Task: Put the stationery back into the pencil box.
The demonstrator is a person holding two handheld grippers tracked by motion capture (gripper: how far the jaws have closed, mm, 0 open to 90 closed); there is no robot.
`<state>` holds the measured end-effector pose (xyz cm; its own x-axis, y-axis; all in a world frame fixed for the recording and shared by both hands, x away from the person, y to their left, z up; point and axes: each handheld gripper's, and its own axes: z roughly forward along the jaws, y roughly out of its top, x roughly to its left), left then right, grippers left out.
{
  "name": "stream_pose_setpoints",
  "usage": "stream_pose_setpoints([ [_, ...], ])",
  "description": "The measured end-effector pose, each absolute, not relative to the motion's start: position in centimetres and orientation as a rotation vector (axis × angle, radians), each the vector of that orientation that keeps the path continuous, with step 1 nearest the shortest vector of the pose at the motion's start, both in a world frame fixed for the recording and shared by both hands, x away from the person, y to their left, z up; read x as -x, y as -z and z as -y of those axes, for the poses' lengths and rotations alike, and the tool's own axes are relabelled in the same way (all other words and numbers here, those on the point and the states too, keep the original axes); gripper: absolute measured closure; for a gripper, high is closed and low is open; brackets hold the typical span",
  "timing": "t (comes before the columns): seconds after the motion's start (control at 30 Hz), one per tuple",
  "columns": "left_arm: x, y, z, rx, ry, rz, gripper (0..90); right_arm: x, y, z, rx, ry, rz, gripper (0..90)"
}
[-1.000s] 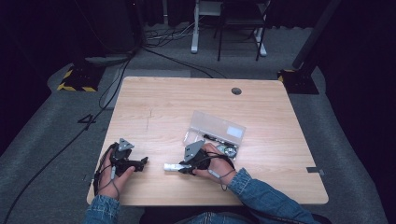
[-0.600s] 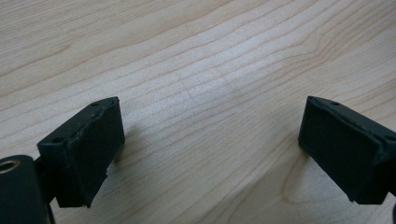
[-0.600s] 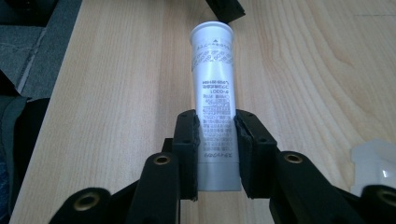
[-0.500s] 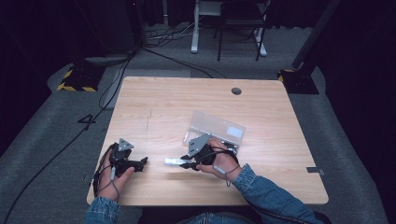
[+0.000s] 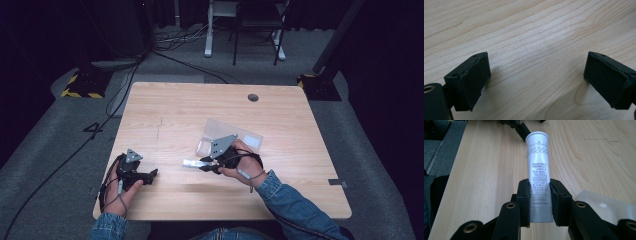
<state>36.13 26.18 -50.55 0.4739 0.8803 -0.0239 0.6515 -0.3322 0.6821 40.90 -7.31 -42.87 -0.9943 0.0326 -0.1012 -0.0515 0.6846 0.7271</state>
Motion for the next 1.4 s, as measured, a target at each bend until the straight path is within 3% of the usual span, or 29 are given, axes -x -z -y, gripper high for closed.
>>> stream_pose_setpoints([
  [0.73,-36.1,50.6,-26.2,-2.093,-0.469,-1.263,7.2,-44.0,42.0,10.8,-0.080,-1.140,-2.745,71.6],
  [1.4,-36.1,50.6,-26.2,-2.093,-0.469,-1.264,7.2,-46.4,43.6,12.9,-0.119,-1.040,-2.751,71.6],
])
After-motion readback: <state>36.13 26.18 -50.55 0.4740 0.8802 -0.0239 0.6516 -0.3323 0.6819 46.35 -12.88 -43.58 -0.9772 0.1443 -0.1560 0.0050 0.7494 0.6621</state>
